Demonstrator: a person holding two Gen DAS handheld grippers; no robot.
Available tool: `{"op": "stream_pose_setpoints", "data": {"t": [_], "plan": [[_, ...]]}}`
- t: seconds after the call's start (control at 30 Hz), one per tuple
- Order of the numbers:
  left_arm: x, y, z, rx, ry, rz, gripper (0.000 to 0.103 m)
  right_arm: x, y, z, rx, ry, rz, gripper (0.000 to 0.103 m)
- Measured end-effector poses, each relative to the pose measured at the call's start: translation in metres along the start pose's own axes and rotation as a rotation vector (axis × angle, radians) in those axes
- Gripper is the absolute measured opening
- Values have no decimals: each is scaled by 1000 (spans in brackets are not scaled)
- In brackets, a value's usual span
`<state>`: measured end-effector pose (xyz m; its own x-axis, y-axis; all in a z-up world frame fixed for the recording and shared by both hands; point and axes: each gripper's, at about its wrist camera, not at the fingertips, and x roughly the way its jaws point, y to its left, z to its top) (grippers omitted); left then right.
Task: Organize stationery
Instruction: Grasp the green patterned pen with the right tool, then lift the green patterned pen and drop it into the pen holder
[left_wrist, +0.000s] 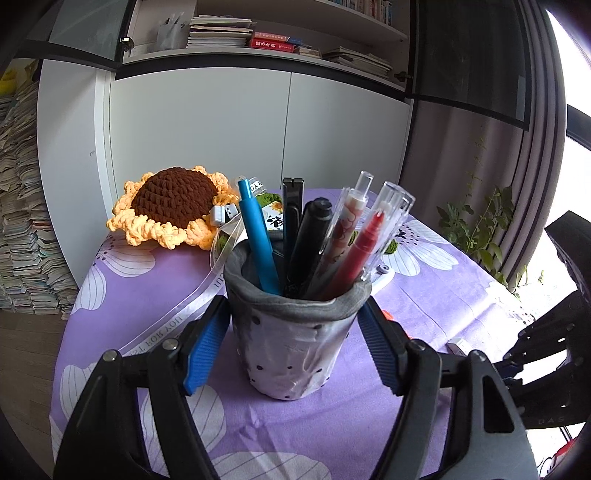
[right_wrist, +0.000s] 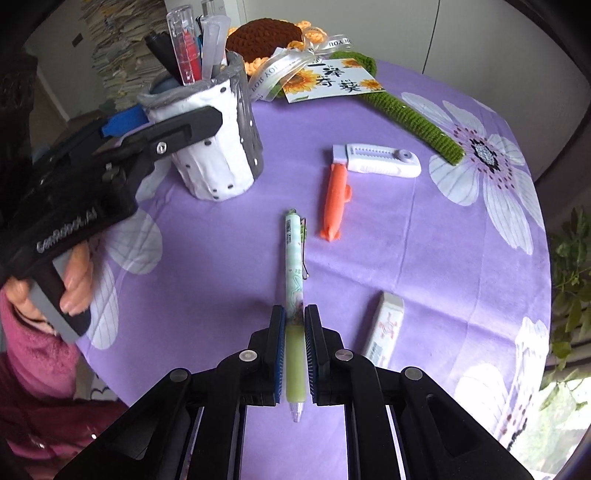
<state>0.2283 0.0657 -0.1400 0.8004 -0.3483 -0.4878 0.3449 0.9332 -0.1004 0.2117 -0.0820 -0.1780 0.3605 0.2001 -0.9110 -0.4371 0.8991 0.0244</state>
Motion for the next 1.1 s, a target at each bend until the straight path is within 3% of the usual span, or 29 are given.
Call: {"op": "stream_pose_setpoints", "data": {"t": [0.13,0.23,0.3,0.37,0.73,0.83,0.87,0.9,1.1], "plan": [[0,0,0,0,0,0,71,1,2,-11,-30,56,-10,12],[0,0,0,0,0,0,71,0,1,-4,-22,36,-15,15],[0,0,0,0,0,0,71,0,-2,6,-11,15,-6,38],[0,0,0,0,0,0,71,1,-3,15,-8,-1,-4,50],[0,0,0,0,0,0,71,23,-2,39,27,5,10,48],[0,0,0,1,0,0,71,24,2,44,6,2,-17,33],[0,0,0,0,0,0,71,24,5,45,-9,0,-36,19],[0,0,0,0,0,0,71,23,6,44,-10,2,-24,15],[0,0,0,1,0,0,71,-3,1,37,54,-53,38,15]]}}
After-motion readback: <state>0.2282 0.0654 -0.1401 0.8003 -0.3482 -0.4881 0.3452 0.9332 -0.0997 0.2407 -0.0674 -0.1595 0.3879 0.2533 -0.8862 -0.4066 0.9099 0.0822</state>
